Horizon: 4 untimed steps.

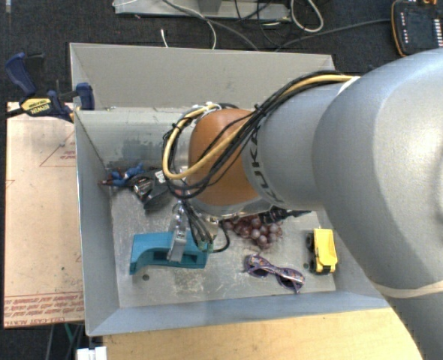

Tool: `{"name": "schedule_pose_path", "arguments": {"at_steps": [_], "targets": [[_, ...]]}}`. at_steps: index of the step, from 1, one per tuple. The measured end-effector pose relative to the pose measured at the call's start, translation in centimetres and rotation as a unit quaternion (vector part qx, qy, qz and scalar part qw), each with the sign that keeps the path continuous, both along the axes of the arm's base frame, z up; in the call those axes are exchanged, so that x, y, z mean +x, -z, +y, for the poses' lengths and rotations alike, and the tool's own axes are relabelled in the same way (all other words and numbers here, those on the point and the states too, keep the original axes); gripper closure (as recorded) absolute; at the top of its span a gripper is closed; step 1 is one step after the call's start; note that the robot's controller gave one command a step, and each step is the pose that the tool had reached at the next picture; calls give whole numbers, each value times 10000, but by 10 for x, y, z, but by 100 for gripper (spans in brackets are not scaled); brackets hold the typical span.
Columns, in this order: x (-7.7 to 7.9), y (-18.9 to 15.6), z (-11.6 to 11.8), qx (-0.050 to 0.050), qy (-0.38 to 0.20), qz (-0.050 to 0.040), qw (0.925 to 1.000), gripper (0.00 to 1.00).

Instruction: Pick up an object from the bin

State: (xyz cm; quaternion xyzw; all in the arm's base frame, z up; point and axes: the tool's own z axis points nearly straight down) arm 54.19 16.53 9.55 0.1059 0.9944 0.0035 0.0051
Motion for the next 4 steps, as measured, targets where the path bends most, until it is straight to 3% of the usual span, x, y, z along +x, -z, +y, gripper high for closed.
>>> {"name": "schedule_pose_path", "arguments": {"at_steps": [4], "targets": [[0,0,-1,-6,4,3,10000,100]]}}
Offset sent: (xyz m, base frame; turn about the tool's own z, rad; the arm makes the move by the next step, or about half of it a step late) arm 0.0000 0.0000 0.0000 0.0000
